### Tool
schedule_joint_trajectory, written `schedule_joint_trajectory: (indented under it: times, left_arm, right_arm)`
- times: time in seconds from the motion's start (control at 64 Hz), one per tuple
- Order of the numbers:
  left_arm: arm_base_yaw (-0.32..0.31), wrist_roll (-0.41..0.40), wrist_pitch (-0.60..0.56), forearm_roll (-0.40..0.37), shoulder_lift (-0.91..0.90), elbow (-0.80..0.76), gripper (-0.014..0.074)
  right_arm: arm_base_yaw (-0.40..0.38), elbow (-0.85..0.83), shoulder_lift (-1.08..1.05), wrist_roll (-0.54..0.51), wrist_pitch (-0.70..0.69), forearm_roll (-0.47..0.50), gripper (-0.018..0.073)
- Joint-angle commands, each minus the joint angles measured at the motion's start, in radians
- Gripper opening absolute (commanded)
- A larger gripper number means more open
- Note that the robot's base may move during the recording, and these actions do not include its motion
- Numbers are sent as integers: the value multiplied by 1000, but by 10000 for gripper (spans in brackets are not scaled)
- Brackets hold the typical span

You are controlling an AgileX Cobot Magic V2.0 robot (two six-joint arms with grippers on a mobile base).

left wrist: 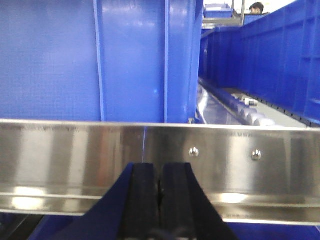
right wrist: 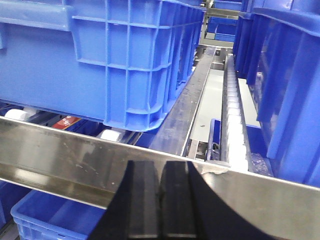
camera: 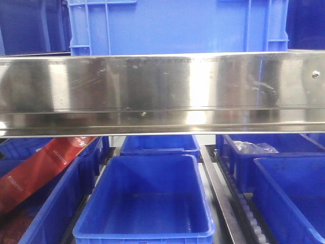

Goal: Place valve from conveyor to right shelf box

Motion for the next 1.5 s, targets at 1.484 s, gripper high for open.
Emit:
schedule_joint_trajectory:
  times: [1.484]
  left_arm:
    - [-1, 4, -35, -6, -5, -1, -111]
  right_arm:
    - [-255, 182, -107, 210, -214, -157, -154]
